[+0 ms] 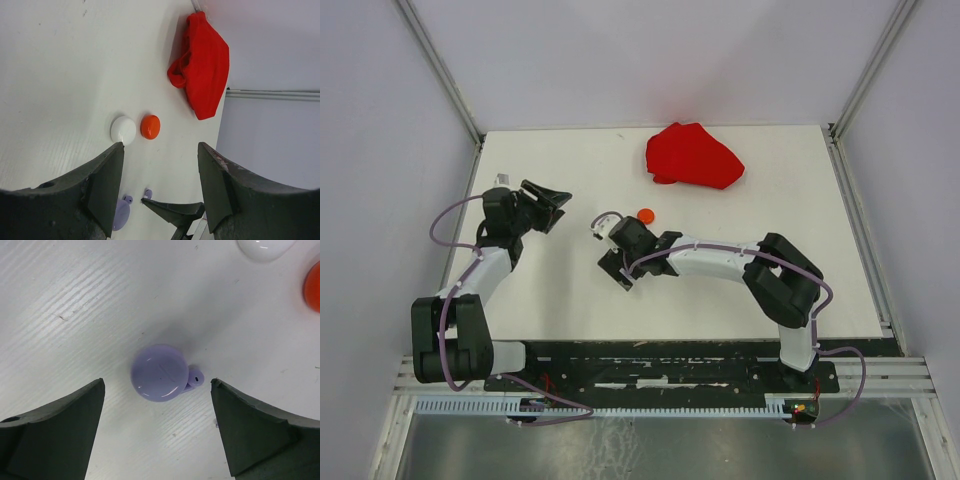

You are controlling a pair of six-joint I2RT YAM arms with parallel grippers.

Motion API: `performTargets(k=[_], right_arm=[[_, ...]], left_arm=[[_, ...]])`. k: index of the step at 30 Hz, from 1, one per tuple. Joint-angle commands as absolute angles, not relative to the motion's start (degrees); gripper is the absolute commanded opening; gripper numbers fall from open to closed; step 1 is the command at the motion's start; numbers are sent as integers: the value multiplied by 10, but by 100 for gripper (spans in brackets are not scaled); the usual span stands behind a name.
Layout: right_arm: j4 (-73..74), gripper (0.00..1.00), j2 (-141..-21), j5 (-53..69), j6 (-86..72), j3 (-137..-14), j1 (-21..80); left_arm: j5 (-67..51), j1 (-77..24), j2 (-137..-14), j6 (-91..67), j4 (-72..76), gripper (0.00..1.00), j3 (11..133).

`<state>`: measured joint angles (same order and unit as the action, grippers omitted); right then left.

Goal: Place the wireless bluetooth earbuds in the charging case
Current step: Adjust the charging case at the center of the board.

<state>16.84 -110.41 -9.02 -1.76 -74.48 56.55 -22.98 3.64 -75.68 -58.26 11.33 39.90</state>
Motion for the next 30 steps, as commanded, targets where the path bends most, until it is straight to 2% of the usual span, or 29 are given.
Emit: performTargets(k=[1,30], right_arm=[[179,95,-1070,-66,-92,-767,565],[215,87,-1109,-78,-202,-801,564]], left_arm=[[-245,40,-741,-594,149,67,402],[-252,42,-744,-594,156,67,394]])
